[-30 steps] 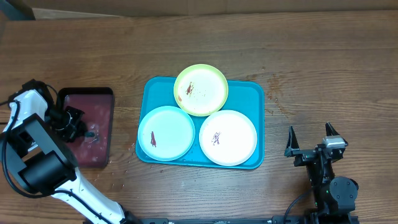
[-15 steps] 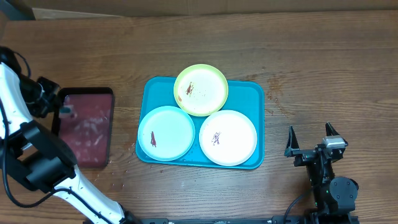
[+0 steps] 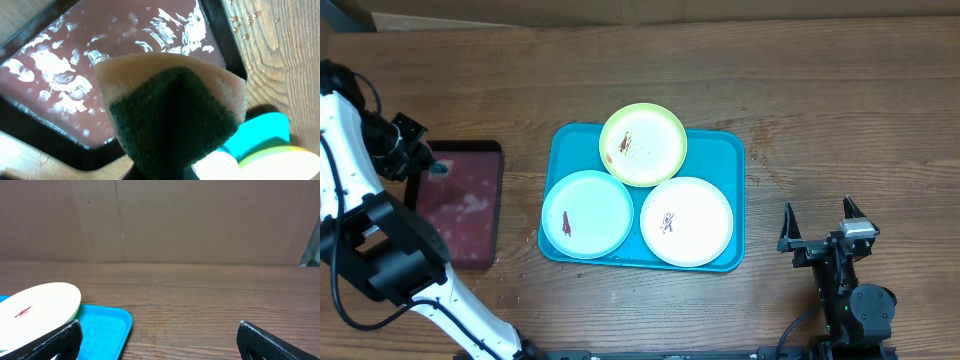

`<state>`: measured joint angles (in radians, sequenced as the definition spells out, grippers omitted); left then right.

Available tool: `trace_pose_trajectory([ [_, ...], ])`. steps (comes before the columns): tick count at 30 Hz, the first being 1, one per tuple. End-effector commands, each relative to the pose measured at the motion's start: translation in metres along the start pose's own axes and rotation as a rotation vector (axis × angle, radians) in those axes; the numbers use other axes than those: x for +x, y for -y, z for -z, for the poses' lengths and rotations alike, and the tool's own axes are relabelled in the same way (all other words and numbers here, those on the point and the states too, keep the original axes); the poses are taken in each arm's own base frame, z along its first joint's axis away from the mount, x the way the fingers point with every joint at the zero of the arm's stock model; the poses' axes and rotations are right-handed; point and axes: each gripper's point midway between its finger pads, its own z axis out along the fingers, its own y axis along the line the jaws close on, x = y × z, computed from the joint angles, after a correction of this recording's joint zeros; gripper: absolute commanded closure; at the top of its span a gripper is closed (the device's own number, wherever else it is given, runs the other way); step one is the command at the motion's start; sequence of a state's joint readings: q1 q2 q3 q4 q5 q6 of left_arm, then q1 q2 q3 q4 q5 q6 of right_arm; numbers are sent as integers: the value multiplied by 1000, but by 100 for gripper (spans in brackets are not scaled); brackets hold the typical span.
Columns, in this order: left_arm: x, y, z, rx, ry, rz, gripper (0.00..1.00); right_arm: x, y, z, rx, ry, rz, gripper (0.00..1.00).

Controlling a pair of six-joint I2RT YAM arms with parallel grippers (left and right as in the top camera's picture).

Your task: Clean dirty plates on tray and stack at the side

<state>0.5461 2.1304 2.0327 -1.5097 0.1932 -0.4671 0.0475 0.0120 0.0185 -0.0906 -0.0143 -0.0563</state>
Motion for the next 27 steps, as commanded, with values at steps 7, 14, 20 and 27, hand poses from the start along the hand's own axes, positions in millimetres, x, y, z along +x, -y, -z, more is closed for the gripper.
trace_pose_trajectory([
  [7,-7,-25,-64,-192,59,-91,96,1,2,0,13,5,4,0],
  [14,5,12,-75,37,-14,-337,96,2,2,0,13,5,4,0],
  [20,12,28,-62,132,-38,-405,96,2,2,0,13,5,4,0],
  [27,2,-32,-73,-202,-5,-322,96,2,2,0,13,5,4,0],
])
